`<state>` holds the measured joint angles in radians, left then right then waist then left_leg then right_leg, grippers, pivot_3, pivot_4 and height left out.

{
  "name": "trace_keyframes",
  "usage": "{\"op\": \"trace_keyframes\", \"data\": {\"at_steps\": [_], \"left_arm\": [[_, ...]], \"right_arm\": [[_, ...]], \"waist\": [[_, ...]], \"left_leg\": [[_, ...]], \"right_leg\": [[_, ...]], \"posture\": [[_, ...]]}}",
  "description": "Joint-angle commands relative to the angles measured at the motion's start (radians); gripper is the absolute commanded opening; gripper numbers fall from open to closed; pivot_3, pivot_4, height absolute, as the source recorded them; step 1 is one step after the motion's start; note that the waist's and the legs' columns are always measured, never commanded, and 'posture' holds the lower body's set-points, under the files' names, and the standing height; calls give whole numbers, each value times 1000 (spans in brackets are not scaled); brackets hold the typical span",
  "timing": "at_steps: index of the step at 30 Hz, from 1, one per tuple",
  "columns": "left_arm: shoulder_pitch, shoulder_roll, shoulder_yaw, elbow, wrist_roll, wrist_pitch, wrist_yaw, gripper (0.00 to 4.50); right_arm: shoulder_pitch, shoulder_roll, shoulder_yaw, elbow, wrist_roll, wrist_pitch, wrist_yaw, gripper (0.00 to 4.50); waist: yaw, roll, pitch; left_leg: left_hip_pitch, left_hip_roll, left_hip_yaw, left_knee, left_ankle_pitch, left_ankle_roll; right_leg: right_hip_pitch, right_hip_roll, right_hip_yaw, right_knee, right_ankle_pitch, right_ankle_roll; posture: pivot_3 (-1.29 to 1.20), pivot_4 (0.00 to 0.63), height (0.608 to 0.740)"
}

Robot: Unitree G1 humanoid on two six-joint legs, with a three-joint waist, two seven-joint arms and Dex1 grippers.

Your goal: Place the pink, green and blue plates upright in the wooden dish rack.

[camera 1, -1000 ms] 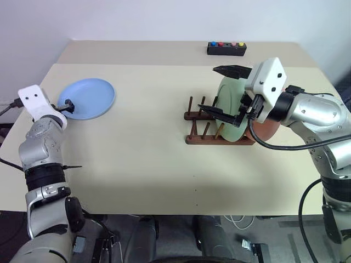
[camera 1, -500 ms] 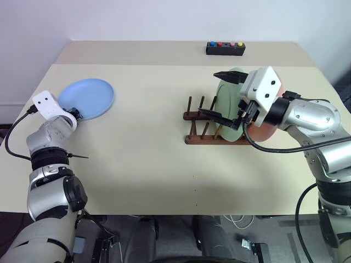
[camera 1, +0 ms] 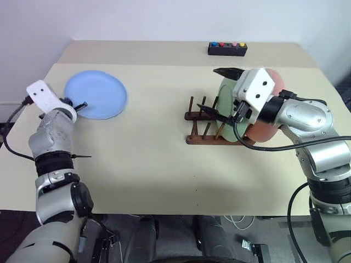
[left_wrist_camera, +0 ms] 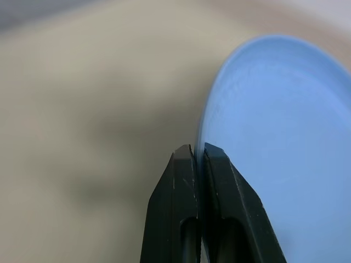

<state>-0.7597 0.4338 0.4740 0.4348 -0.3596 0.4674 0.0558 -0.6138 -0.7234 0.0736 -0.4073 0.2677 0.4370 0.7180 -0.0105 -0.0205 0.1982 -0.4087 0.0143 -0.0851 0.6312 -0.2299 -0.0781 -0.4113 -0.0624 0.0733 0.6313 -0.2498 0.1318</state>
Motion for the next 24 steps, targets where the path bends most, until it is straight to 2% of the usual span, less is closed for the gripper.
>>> {"op": "trace_keyframes", "data": {"at_steps": [1, 5, 12, 24], "left_arm": [[-14, -19, -65, -232, 11, -83, -36, 18], [-50, -56, -162, -379, 41, -106, -54, 18], [-134, -139, -291, -523, 76, 4, -16, 18], [-170, -256, -341, -749, -3, 310, 5, 18]], "right_arm": [[-59, 5, 15, -13, -38, -36, 10, 4500], [-105, 18, 113, 31, -188, -172, 5, 4500], [-180, 106, 247, 134, -424, -347, -52, 4500], [-204, 137, 275, 252, -647, -466, -92, 4500]], "waist": [[-1, 0, 0], [-6, 0, 0], [-7, 0, 0], [-8, 0, 0]], "left_leg": [[0, 0, 0, 0, 0, 0], [1, 0, 0, -1, 0, 0], [1, 0, 0, 0, 0, 0], [1, 0, 0, 0, 0, 0]], "right_leg": [[0, 0, 0, 0, 0, 0], [0, 0, 0, 0, 0, 0], [0, 0, 0, 0, 0, 0], [0, 0, 0, 0, 0, 0]], "posture": [[0, 150, 730], [0, 150, 730], [0, 150, 730], [0, 150, 730]]}}
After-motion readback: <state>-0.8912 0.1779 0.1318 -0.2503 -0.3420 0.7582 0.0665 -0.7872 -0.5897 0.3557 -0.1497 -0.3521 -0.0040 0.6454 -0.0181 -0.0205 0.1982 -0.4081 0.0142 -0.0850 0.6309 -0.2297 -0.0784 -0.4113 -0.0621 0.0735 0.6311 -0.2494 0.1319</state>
